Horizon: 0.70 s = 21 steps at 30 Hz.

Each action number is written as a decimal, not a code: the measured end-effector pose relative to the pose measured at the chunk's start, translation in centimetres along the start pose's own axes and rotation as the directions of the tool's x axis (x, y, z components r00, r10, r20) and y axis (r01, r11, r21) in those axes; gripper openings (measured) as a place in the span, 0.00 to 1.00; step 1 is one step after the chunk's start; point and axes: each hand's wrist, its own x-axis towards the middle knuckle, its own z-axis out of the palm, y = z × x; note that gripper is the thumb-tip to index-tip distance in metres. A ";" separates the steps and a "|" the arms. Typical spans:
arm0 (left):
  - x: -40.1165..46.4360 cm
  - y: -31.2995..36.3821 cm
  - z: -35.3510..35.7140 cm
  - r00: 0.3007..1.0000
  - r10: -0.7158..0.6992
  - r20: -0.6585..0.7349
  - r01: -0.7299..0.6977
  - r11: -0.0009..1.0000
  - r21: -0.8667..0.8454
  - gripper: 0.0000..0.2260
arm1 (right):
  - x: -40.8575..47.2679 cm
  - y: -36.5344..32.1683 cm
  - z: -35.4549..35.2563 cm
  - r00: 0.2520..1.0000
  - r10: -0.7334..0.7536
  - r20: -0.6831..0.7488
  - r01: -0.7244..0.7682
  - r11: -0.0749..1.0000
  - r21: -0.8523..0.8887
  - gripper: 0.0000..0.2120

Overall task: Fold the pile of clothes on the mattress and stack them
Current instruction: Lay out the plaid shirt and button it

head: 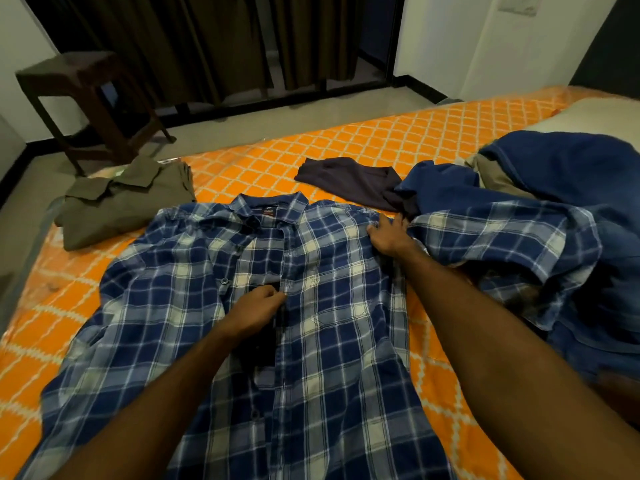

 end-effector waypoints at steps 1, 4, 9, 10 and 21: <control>0.1 -0.3 0.1 1.000 0.003 -0.003 -0.003 1.000 0.019 0.13 | 0.0 0.1 0.3 1.000 0.022 -0.023 -0.022 1.000 0.002 0.29; 0.4 -0.6 0.0 1.000 0.000 0.009 -0.001 0.999 0.045 0.15 | -0.6 0.1 0.5 0.987 -0.058 -0.150 0.065 0.997 0.045 0.30; -1.2 1.1 0.1 0.996 0.020 0.088 -0.014 0.998 -0.060 0.19 | -8.1 1.5 0.5 0.897 -0.364 -0.250 0.348 0.931 -0.107 0.19; -1.5 1.4 0.1 0.992 0.011 0.123 -0.003 0.998 -0.070 0.17 | -10.6 2.1 0.8 0.879 -0.386 -0.280 0.352 0.921 -0.164 0.16; -14.0 2.3 1.1 0.983 -0.001 0.183 0.064 0.939 -0.337 0.14 | -33.9 7.7 3.2 0.956 0.003 0.294 -0.043 0.991 0.130 0.23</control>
